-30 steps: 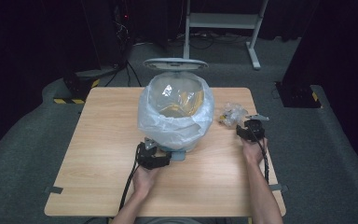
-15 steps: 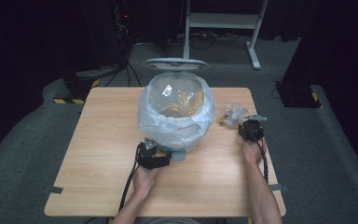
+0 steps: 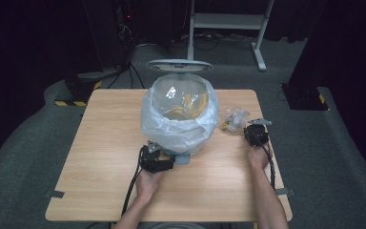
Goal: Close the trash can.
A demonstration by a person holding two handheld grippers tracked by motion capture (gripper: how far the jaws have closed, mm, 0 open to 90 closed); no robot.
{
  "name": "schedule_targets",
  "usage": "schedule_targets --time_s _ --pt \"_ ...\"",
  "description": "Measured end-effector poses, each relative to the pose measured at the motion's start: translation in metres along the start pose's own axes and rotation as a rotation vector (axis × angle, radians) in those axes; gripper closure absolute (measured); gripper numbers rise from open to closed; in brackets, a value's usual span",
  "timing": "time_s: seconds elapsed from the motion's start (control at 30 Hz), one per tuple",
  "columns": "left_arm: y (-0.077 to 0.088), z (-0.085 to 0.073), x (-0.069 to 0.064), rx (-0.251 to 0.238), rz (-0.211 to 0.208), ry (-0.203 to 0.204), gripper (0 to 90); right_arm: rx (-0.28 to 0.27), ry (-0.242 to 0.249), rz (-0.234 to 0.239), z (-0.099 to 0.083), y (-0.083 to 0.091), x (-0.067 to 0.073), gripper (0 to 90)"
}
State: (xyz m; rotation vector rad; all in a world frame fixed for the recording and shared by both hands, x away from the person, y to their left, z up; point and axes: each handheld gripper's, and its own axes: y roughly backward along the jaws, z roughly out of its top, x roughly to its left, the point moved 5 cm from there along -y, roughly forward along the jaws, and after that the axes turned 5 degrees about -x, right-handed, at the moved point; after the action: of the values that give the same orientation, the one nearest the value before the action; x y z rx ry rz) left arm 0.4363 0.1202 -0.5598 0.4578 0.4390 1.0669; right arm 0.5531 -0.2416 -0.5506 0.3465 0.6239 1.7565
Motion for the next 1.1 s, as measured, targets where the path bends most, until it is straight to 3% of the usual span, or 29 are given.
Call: schedule_targets --time_s 0.37,0.63,1.1 --pt "0.000 0.000 0.000 0.000 -0.008 0.008 20.7 -0.048 -0.034 0.048 0.000 0.036 0.000 90.0" --pt "-0.001 0.000 0.001 0.003 -0.017 0.010 20.7 -0.105 -0.026 0.112 0.010 0.072 0.008 90.0" --pt "-0.001 0.000 0.001 0.001 -0.012 0.005 20.7 -0.150 -0.008 0.197 0.030 0.124 0.014 90.0"
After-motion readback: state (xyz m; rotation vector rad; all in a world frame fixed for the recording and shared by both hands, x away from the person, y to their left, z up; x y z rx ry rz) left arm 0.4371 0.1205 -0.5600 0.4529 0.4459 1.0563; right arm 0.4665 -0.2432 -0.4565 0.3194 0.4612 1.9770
